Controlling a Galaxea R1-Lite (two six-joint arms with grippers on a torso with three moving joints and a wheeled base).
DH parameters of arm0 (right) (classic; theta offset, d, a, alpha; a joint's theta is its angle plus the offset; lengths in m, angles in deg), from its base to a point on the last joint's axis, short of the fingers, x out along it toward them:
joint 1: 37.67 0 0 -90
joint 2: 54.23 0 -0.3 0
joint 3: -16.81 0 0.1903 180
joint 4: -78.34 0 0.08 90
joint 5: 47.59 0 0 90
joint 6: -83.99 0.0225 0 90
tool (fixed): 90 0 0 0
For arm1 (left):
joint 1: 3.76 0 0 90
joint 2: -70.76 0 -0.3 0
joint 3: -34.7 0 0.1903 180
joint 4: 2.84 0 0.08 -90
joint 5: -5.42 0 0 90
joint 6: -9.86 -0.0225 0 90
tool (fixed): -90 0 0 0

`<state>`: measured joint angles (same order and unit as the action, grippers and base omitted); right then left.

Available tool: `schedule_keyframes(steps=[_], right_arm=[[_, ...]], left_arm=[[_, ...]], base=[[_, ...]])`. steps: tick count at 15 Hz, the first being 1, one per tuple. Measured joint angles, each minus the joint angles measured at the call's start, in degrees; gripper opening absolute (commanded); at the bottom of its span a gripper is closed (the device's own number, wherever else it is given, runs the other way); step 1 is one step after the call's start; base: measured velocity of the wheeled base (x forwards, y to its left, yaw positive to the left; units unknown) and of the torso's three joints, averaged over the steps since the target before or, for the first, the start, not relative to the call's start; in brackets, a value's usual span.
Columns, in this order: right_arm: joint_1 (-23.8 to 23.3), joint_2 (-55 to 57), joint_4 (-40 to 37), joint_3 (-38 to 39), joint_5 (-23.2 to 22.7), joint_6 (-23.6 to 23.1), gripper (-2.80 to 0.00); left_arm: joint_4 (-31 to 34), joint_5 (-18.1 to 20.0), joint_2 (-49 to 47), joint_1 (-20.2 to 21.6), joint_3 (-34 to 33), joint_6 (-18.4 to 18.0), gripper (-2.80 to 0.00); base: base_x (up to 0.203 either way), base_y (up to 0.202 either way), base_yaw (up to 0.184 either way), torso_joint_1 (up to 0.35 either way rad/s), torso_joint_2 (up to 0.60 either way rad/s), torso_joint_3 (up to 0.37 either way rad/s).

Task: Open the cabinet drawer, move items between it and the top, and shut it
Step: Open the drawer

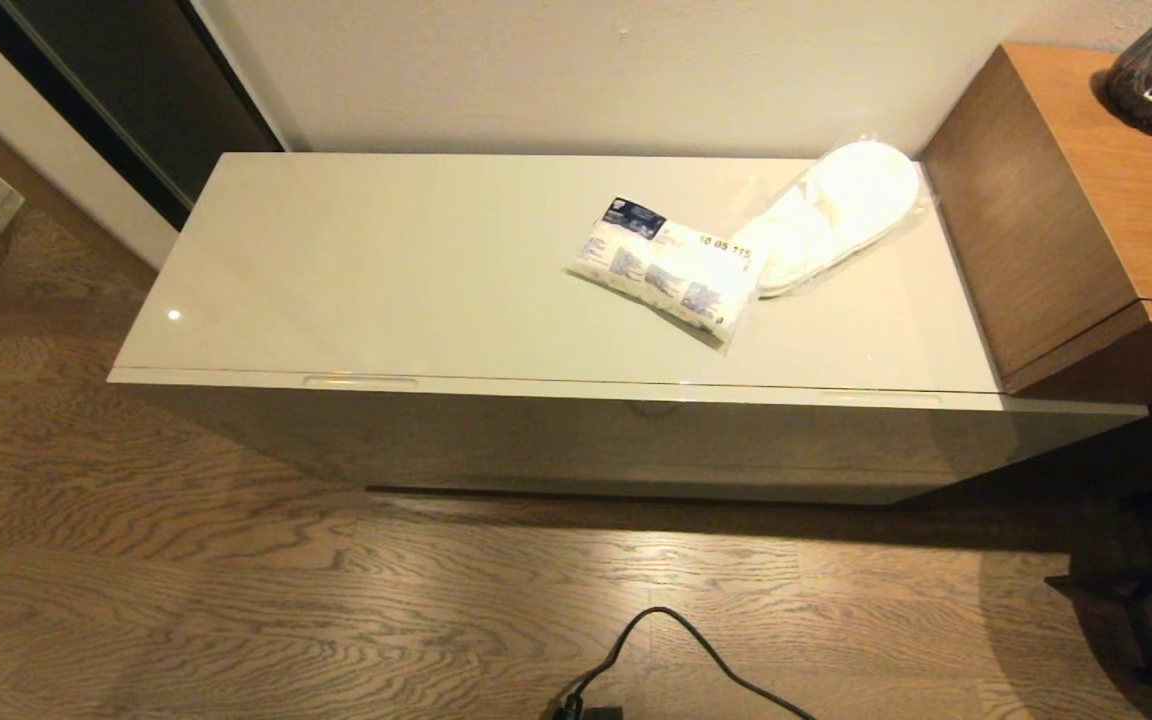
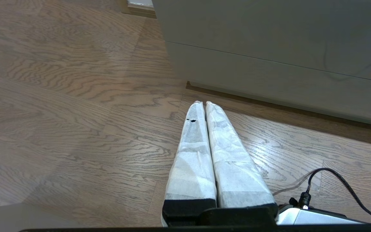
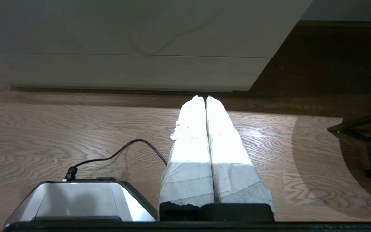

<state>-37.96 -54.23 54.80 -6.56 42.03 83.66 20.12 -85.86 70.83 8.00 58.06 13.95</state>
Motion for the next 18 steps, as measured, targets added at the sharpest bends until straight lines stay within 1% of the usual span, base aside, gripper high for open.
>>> schedule_keyframes(steps=[9,12,15,17,18], right_arm=[[0.05,0.0,0.16,0.0,-0.04,0.02,-2.8],[0.05,0.0,-0.15,0.0,0.04,-1.1,-2.8],[0.02,0.0,-4.21,-2.21,0.13,-1.12,-2.8],[0.02,0.0,-8.71,-8.05,-0.23,-0.66,-2.8],[0.02,0.13,-10.94,-9.78,-0.64,-0.42,-2.8]], left_arm=[[-0.01,-0.01,0.0,0.0,0.0,-0.01,-2.8],[-0.01,-0.03,0.0,0.0,0.0,-0.03,-2.8],[-0.01,-0.03,0.0,0.0,0.0,-0.04,-2.8],[-0.03,-0.01,0.0,0.0,0.0,0.01,-2.8],[-0.03,-0.01,0.0,-0.02,0.0,0.01,-2.8]], base=[[0.0,0.0,0.0,0.0,0.0,0.0],[0.0,0.0,0.0,0.0,0.0,0.0],[0.0,0.0,0.0,0.0,0.0,0.0],[0.0,0.0,0.0,0.0,0.0,0.0],[0.0,0.0,0.0,0.0,0.0,0.0]])
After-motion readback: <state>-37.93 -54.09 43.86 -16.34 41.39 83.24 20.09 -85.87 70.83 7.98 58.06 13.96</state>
